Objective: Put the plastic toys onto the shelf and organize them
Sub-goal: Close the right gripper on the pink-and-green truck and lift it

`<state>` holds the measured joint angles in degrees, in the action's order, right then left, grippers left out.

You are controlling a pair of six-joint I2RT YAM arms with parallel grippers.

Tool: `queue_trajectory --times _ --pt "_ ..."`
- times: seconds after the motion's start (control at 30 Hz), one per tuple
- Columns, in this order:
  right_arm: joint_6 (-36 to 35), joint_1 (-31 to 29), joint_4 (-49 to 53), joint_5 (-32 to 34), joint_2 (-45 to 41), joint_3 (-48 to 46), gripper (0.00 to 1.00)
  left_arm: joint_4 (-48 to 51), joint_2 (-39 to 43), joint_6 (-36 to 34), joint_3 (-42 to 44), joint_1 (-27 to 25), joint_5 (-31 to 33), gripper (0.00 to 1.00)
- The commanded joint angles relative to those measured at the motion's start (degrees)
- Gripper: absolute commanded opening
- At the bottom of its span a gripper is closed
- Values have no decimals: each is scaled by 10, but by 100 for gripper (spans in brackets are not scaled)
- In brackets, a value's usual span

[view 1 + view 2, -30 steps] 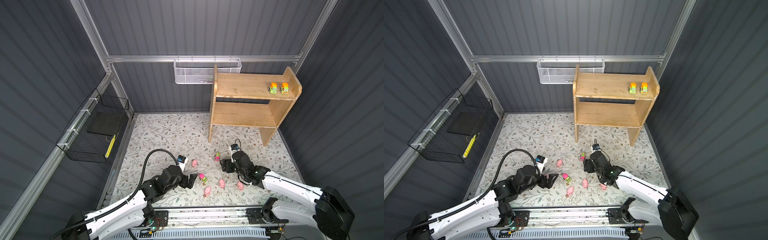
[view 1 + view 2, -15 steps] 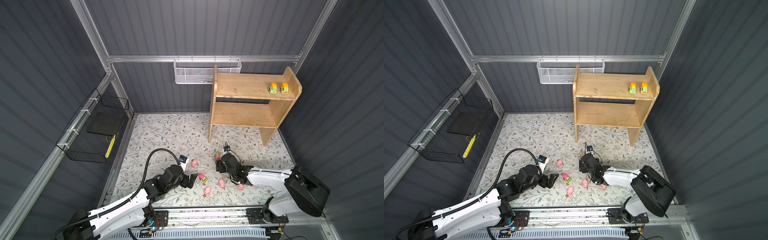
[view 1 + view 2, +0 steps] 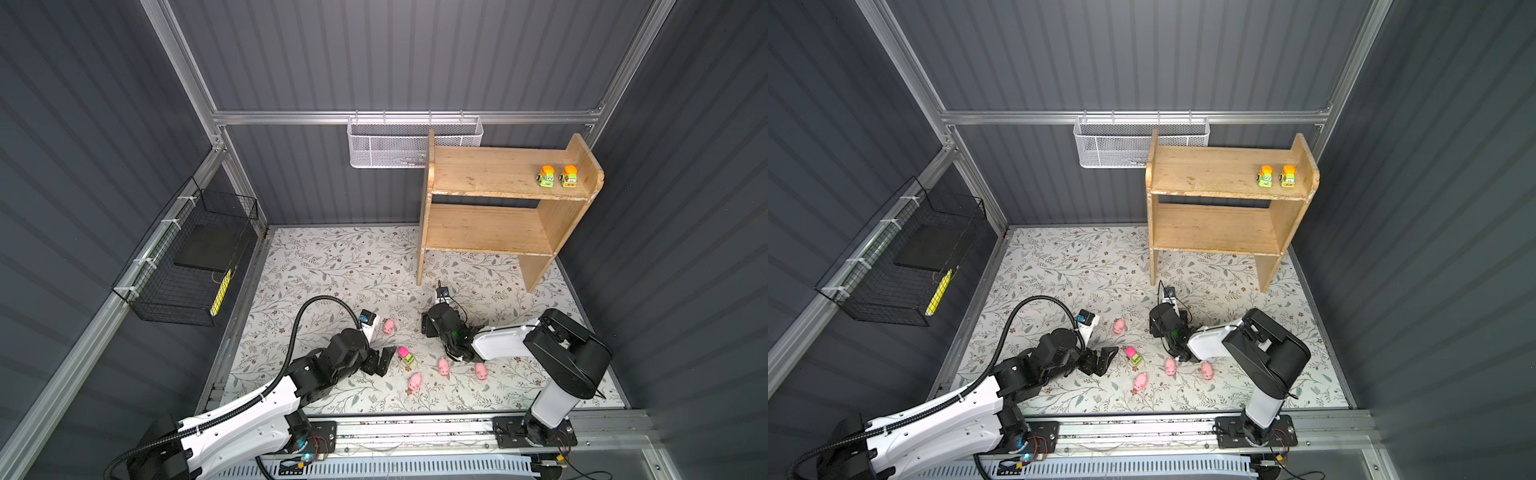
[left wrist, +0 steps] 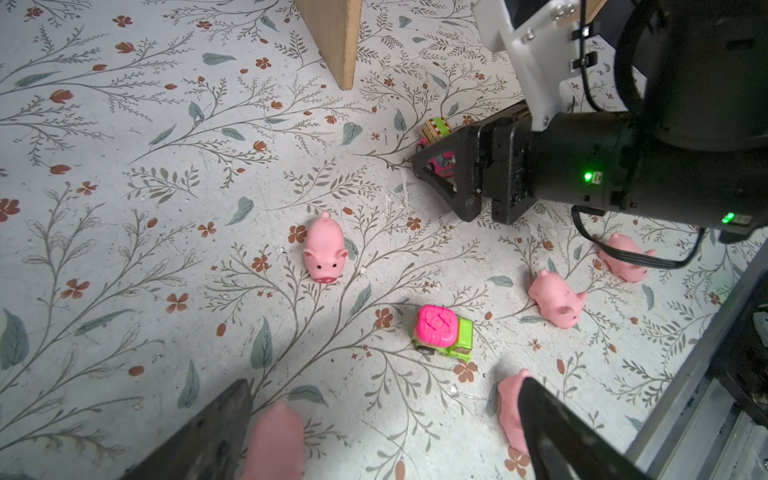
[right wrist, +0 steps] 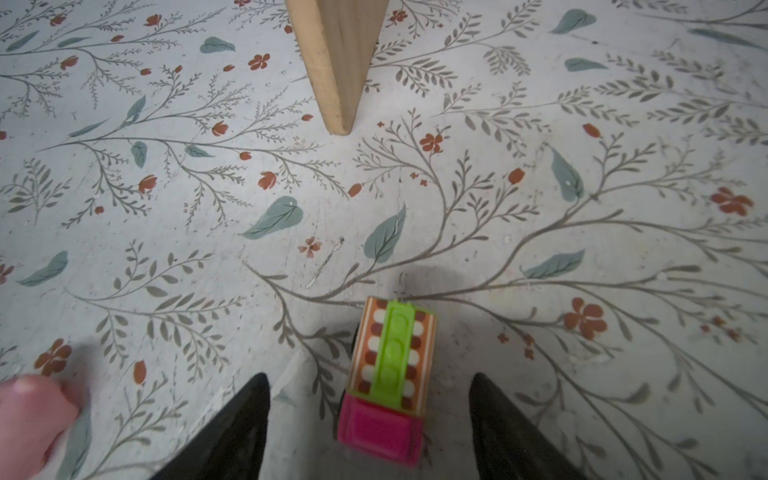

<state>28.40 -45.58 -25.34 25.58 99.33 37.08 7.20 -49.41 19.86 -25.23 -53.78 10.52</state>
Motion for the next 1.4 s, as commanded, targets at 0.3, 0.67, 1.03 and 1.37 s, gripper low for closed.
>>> queue_trajectory --times 0.3,0.67,1.03,1.37 --pt "-6 -4 -76 59 59 19 69 -1 5 -13 -15 2 3 100" --pt "-4 -4 -111 73 94 19 45 0 6 -11 -11 2 3 100" --pt "-2 -4 -86 72 56 9 31 -5 -9 -12 -18 2 -2 100" --pt "-7 -4 12 56 -40 15 30 15 10 -11 -36 2 -1 100"
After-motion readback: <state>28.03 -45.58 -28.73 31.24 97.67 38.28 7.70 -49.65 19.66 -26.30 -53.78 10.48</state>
